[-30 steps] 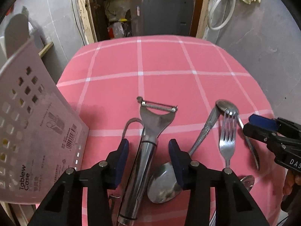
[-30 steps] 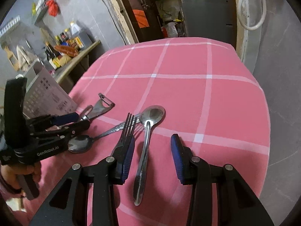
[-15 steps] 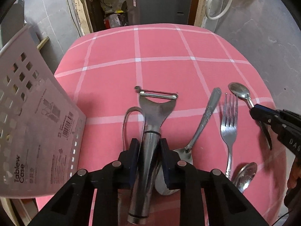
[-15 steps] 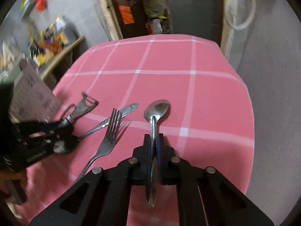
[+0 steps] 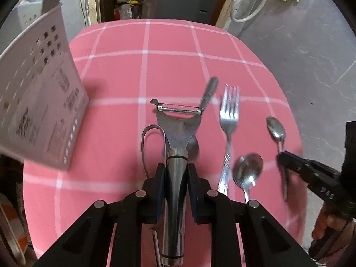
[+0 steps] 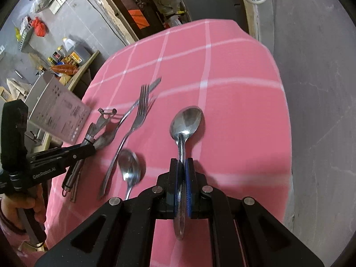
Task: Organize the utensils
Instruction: 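Close the left tool on the steel peeler while the right tool grasps a steel spoon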
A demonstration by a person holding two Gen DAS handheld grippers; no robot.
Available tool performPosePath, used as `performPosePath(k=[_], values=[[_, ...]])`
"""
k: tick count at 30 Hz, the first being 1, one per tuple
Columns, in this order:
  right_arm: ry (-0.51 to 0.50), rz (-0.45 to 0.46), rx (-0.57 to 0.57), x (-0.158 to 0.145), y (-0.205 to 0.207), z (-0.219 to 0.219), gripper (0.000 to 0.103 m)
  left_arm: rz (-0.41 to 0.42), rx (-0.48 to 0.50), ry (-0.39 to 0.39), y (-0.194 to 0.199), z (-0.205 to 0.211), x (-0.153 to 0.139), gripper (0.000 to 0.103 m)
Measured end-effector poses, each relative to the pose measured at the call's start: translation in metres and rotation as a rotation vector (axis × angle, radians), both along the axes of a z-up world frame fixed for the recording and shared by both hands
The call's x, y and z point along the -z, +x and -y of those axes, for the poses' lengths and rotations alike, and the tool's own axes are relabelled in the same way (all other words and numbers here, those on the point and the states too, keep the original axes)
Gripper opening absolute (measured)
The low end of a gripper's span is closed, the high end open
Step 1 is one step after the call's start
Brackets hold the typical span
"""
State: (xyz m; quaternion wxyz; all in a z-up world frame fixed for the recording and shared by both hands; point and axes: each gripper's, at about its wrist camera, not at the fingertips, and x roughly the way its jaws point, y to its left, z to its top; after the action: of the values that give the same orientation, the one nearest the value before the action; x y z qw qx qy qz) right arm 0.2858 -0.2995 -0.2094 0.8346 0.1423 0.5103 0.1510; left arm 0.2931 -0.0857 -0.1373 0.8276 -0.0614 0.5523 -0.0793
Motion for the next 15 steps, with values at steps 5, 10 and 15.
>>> performPosePath(k=[5,10,15], values=[[0.015,-0.013,0.017,0.004,-0.001,0.001,0.007,-0.019,0.027,-0.037,-0.010,0.001,0.004,0.019],[0.041,-0.032,-0.002,0.007,0.010,0.000,0.008,-0.055,0.019,-0.092,-0.004,-0.005,0.007,0.020],[0.068,-0.037,-0.024,0.006,0.021,-0.003,0.019,-0.099,0.009,-0.151,0.005,-0.012,0.011,0.020]])
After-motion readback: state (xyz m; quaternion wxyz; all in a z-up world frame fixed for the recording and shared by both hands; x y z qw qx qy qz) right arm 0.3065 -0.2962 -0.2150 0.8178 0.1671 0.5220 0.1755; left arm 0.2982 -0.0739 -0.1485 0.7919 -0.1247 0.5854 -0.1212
